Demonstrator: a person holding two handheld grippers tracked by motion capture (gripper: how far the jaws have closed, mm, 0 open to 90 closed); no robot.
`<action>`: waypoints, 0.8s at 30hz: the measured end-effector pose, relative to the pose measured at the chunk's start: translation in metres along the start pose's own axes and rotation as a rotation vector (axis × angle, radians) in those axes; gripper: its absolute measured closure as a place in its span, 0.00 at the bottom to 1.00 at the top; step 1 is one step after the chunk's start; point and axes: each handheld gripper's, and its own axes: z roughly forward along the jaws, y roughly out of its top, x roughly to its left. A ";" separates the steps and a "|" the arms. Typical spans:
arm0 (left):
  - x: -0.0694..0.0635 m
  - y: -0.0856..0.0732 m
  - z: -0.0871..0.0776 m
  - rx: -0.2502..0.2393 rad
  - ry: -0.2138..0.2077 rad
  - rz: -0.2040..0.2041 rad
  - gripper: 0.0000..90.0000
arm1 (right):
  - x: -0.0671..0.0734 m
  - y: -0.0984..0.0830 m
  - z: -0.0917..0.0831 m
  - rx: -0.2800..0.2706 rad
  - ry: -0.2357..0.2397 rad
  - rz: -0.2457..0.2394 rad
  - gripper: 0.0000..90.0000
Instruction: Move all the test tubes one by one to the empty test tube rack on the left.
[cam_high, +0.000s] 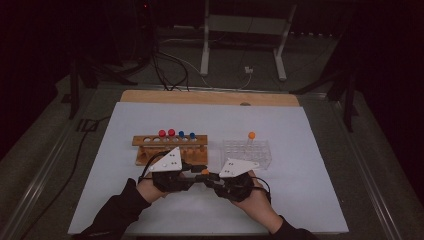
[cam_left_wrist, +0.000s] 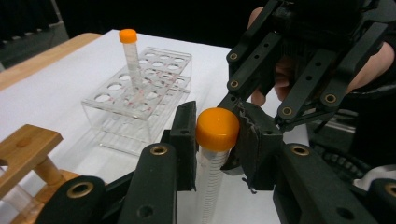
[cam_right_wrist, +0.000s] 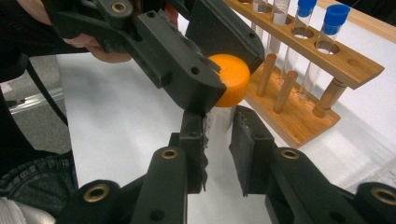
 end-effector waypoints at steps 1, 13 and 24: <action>0.000 0.000 -0.001 -0.007 0.003 -0.002 0.79 | 0.000 0.000 0.000 -0.002 0.002 0.000 0.83; 0.015 0.010 -0.030 -0.017 0.145 -0.015 0.79 | -0.007 0.000 -0.009 -0.061 -0.044 0.040 0.48; 0.037 0.019 -0.077 -0.067 0.331 -0.037 0.79 | -0.012 0.002 -0.017 -0.107 -0.113 0.080 0.14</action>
